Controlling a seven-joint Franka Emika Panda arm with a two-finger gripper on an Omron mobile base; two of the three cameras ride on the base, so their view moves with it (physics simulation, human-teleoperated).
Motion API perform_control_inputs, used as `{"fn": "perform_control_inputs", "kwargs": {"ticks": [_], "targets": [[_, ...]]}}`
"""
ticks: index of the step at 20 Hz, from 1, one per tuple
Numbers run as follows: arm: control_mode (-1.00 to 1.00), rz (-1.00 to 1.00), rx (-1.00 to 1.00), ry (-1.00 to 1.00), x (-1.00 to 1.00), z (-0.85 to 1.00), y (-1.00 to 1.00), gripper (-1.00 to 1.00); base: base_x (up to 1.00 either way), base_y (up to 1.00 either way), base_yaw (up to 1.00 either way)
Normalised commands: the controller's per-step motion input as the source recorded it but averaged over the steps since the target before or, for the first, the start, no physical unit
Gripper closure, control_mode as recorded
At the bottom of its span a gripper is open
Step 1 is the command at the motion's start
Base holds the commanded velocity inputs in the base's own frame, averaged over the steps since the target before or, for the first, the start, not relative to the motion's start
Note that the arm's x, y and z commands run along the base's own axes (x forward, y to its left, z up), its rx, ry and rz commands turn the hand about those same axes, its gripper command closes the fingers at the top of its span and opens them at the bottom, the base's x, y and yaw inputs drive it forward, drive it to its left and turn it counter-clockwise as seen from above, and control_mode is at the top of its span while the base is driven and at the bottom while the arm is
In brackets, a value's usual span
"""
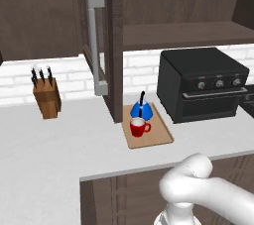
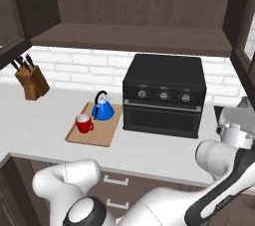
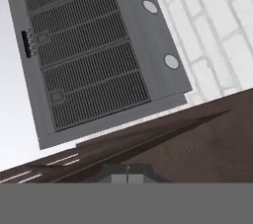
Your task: Pick the kettle from the counter and place it on the tray. Then pick the mug from the cabinet and place it on the tray. Then close the cabinet doors.
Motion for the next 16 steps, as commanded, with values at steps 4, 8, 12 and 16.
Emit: {"fn": "perform_control_inputs", "kwargs": {"ticks": [4, 8, 12, 16], "targets": [[-1.00, 0.12, 0.12, 0.01, 0.19, -0.01, -0.05, 1.00, 0.00, 0.00, 0.00], [-1.00, 0.18, 0.12, 0.11, 0.42, 0.00, -0.18, 1.00, 0.00, 0.00, 0.00], [-1.00, 0.27, 0.15, 0.03, 0.48, 0.00, -0.31, 1.00, 0.00, 0.00, 0.00], [-1.00, 0.32, 0.17, -0.06, 0.27, 0.00, -0.45, 1.00, 0.00, 0.00, 0.00]]}}
